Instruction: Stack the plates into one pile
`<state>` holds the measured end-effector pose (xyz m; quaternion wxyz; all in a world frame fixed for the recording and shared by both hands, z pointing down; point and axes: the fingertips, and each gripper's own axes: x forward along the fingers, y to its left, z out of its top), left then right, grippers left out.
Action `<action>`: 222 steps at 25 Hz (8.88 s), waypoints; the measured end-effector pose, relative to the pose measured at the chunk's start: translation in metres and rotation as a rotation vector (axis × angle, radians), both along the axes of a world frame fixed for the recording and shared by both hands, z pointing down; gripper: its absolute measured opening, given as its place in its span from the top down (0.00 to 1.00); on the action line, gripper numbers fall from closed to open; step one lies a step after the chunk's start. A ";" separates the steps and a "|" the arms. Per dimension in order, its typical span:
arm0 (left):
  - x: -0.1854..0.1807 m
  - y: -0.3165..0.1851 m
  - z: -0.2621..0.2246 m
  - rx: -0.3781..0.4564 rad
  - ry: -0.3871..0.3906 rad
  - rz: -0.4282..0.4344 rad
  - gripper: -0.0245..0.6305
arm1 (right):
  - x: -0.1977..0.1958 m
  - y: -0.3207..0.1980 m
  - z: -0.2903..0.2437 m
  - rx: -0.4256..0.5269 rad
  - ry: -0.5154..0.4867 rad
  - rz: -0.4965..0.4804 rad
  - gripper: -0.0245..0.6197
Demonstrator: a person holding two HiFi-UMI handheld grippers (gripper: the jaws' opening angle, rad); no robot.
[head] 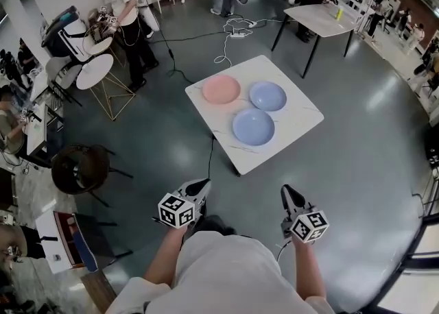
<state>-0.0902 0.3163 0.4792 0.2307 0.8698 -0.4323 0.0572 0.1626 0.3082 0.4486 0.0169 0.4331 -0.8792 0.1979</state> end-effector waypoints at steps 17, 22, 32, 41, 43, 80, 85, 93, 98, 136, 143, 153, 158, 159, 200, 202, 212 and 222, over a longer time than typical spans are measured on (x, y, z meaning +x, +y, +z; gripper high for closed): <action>-0.005 -0.056 0.008 -0.019 -0.010 0.022 0.94 | -0.011 -0.051 0.012 -0.029 -0.004 0.007 0.91; -0.017 -0.091 0.002 -0.018 -0.003 0.033 0.94 | -0.022 -0.084 0.008 -0.033 -0.006 0.026 0.91; -0.061 -0.181 0.006 -0.048 0.010 0.096 0.94 | -0.074 -0.164 0.009 -0.061 0.001 0.077 0.91; -0.091 -0.264 0.008 -0.054 0.006 0.206 0.94 | -0.115 -0.223 0.011 -0.078 0.017 0.155 0.91; -0.100 -0.277 0.012 -0.065 0.009 0.230 0.94 | -0.124 -0.232 0.013 -0.082 0.019 0.177 0.91; -0.049 -0.421 0.077 -0.209 0.021 0.224 0.94 | -0.108 -0.368 0.059 -0.180 0.035 0.113 0.91; -0.048 -0.453 0.109 -0.254 -0.010 0.201 0.94 | -0.101 -0.384 0.085 -0.227 0.034 0.087 0.91; -0.062 -0.502 0.158 -0.322 -0.046 0.104 0.94 | -0.102 -0.400 0.116 -0.300 0.027 0.037 0.91; -0.077 -0.521 0.199 -0.418 -0.043 0.020 0.93 | -0.107 -0.412 0.128 -0.330 0.018 0.006 0.91; -0.138 -0.574 0.373 -1.044 0.249 -0.548 0.87 | -0.085 -0.430 0.189 -0.455 0.005 -0.042 0.91; -0.140 -0.571 0.372 -1.032 0.343 -0.562 0.92 | -0.080 -0.433 0.184 -0.437 0.015 -0.030 0.91; -0.134 -0.554 0.344 -1.020 0.365 -0.520 0.92 | -0.087 -0.426 0.170 -0.404 0.022 -0.010 0.91; -0.129 -0.544 0.331 -1.002 0.351 -0.467 0.92 | -0.090 -0.416 0.164 -0.394 0.023 0.010 0.91; -0.126 -0.542 0.326 -1.000 0.348 -0.455 0.92 | -0.090 -0.413 0.163 -0.391 0.024 0.015 0.91; 0.011 -0.421 0.282 -0.996 0.056 -0.040 0.91 | -0.037 -0.288 0.151 -0.361 0.008 0.254 0.91; 0.018 -0.418 0.285 -1.003 0.042 -0.031 0.91 | -0.031 -0.285 0.152 -0.365 0.006 0.265 0.91; 0.036 -0.409 0.301 -1.030 -0.015 -0.006 0.90 | -0.014 -0.279 0.159 -0.388 0.000 0.304 0.91; 0.050 -0.411 0.304 -1.026 -0.040 0.011 0.88 | -0.011 -0.293 0.167 -0.409 0.005 0.271 0.91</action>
